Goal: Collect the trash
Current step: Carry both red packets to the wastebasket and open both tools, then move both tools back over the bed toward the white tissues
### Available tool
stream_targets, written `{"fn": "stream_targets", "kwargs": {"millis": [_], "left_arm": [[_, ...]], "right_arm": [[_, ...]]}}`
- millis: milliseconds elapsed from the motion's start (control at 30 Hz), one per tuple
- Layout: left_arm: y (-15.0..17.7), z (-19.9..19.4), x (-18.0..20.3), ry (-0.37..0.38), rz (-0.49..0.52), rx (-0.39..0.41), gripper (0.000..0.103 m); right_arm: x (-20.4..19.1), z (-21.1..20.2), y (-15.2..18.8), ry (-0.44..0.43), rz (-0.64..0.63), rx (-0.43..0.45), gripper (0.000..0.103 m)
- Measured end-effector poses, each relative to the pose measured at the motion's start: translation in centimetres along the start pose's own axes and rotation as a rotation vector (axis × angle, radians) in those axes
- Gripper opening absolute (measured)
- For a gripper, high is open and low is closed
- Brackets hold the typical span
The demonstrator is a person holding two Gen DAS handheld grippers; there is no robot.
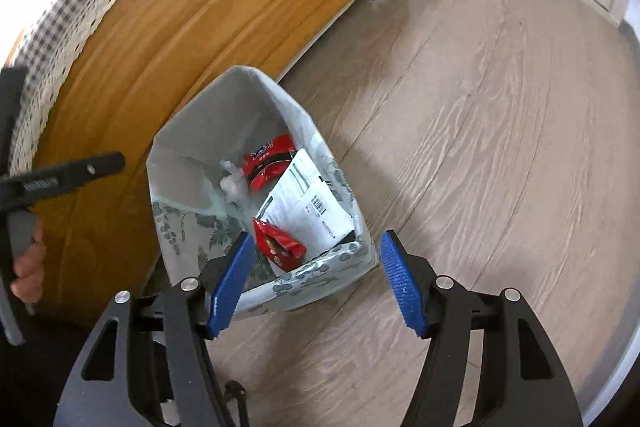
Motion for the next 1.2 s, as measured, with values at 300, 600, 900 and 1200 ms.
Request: {"fn": "stream_targets", "kwargs": {"millis": [300,600,900,1200], "left_arm": [[0.8,-3.2,0.3,0.006,-0.016,0.032,0.085],[1.8,-9.6,1.2,0.049,-0.014,0.144,0.085],[5.6,-20.8,-1.1,-0.008,-0.106,0.387,0.085],[8.7,-32.6,-6.8,-0.153,-0.135,0.622,0.086]], "right_arm": [[-2.3,-1.3,-0.4,0.009,-0.065,0.023,0.063],[-3.5,-5.4,-1.4,0.048,-0.110,0.068,0.063],[-8.2,-13.1,-3.0,0.054,-0.211,0.204,0.063],[-14.0,-18.4,-3.9,0.013,-0.264,0.276,0.063]]}}
Point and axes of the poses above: each gripper's, at about its wrist camera, not at the fingertips, and z roughly the way its jaws point, x to its right, y to its underside, the point moved 1 cm from there along z, roughly the way its jaws point, and after that the axes turned 15 degrees about y, right-handed, at the moved point
